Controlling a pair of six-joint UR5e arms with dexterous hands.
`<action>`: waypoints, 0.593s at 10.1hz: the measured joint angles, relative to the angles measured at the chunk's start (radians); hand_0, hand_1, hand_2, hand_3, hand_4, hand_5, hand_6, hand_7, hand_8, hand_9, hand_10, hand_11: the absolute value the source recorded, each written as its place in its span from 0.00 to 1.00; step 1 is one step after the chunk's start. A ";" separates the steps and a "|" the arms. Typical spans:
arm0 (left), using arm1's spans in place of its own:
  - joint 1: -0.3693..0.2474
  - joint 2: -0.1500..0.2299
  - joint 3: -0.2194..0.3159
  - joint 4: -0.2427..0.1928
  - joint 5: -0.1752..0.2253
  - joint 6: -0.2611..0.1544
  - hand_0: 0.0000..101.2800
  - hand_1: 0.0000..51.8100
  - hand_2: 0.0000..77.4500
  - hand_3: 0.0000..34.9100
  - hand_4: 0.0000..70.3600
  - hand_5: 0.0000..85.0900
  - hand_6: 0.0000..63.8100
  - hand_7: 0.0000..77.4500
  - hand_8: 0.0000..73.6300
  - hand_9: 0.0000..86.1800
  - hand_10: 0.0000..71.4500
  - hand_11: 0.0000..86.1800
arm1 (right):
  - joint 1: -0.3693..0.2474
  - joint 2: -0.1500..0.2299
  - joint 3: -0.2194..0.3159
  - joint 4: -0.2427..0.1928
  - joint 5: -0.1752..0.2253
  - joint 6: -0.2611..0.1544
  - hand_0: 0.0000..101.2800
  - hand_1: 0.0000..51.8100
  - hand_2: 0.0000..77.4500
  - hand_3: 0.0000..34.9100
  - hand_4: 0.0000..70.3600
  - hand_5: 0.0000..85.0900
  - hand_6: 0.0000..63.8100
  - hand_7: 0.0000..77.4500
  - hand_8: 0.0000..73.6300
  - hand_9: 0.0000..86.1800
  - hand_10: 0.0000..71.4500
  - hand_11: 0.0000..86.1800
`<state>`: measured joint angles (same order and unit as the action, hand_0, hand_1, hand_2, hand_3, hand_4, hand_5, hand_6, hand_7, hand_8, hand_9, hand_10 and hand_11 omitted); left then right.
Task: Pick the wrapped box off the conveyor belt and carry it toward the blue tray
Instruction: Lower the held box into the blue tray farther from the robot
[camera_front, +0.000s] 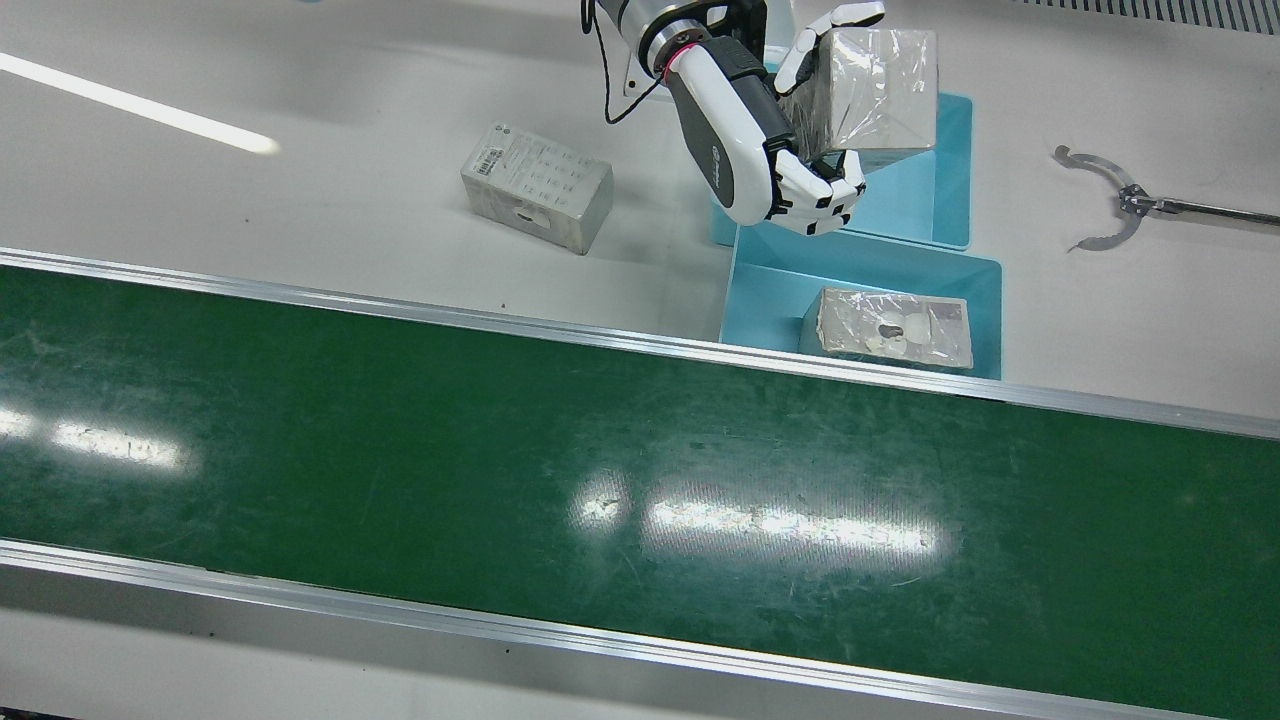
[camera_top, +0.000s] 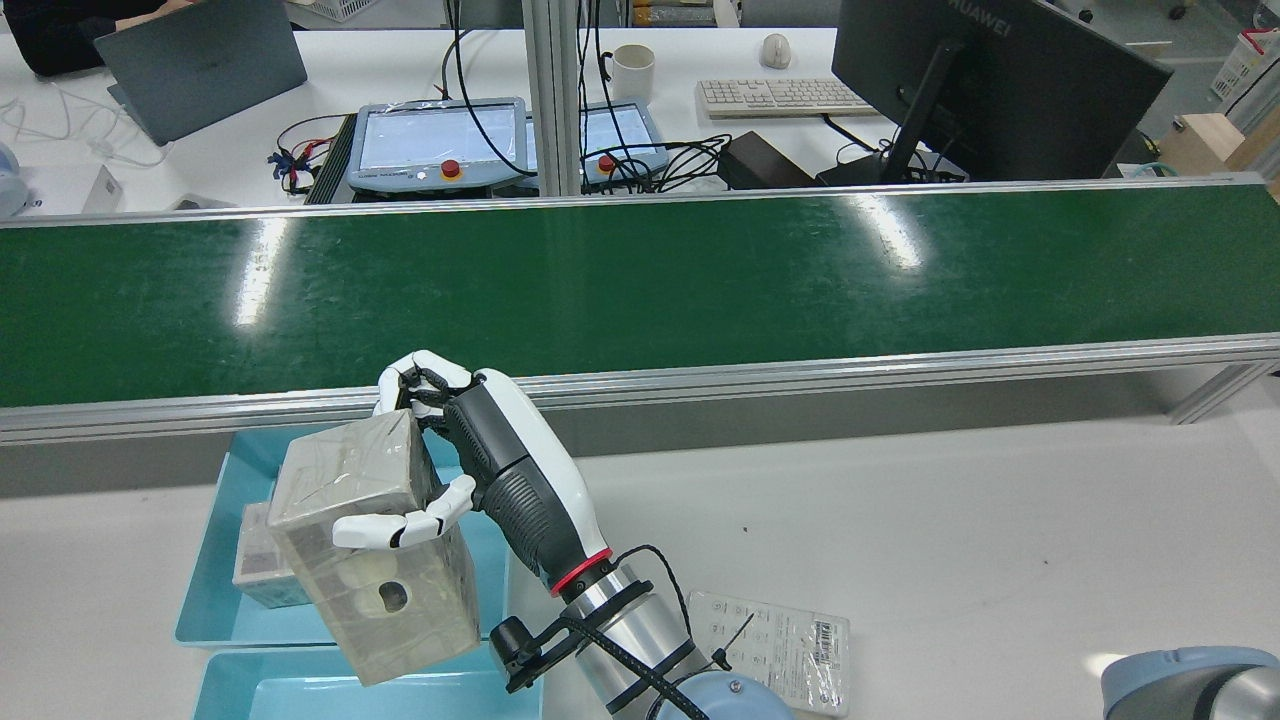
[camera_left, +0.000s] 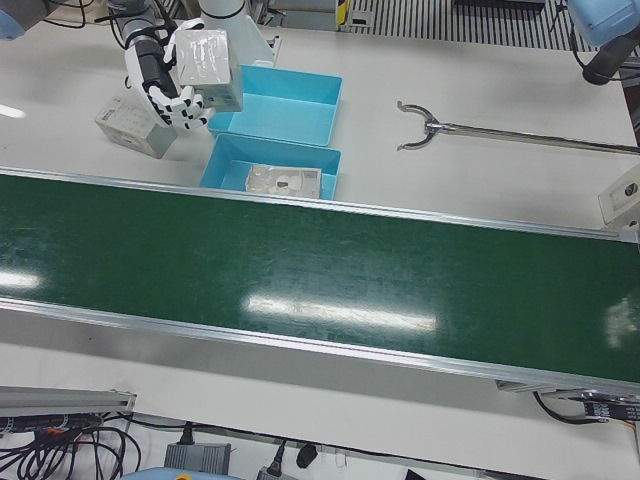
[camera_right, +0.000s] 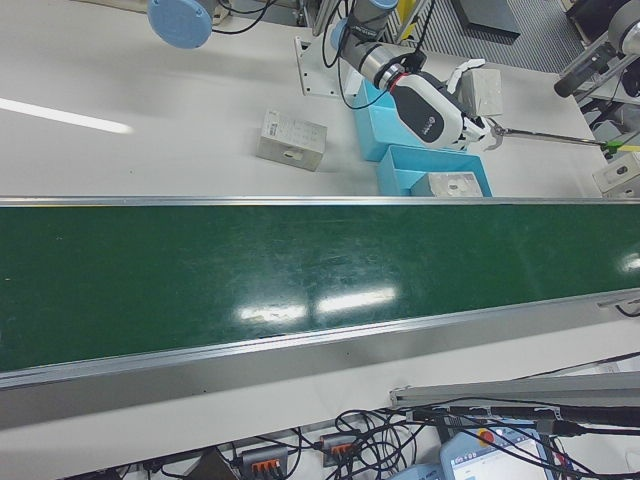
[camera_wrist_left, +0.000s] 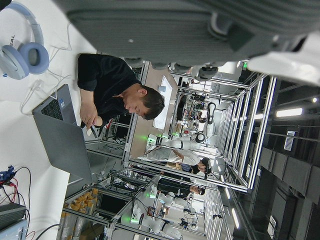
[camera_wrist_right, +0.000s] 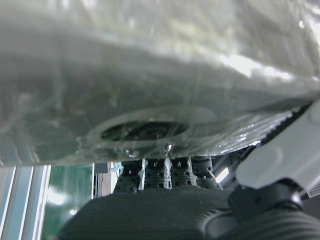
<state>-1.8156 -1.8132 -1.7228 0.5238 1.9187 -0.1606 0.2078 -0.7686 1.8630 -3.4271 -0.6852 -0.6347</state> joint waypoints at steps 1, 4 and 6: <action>0.000 0.000 0.000 0.000 0.000 0.000 0.00 0.00 0.01 0.00 0.00 0.01 0.00 0.00 0.00 0.00 0.00 0.00 | 0.015 0.000 0.002 -0.014 -0.010 0.010 0.44 0.00 0.40 0.00 0.25 0.81 0.60 0.77 0.84 0.81 0.50 0.59; 0.000 0.000 0.000 0.000 0.000 0.000 0.00 0.00 0.01 0.00 0.00 0.01 0.00 0.00 0.00 0.00 0.00 0.00 | 0.016 0.000 0.002 -0.015 -0.009 0.010 0.45 0.00 0.39 0.00 0.26 0.81 0.59 0.79 0.67 0.85 0.23 0.34; 0.000 0.000 0.000 0.000 0.000 0.000 0.00 0.00 0.01 0.00 0.00 0.01 0.00 0.00 0.00 0.00 0.01 0.00 | 0.016 0.000 0.002 -0.015 -0.009 0.010 0.45 0.00 0.39 0.02 0.26 0.81 0.59 0.79 0.33 0.42 0.07 0.10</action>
<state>-1.8156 -1.8133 -1.7227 0.5237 1.9187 -0.1606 0.2235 -0.7688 1.8650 -3.4417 -0.6942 -0.6246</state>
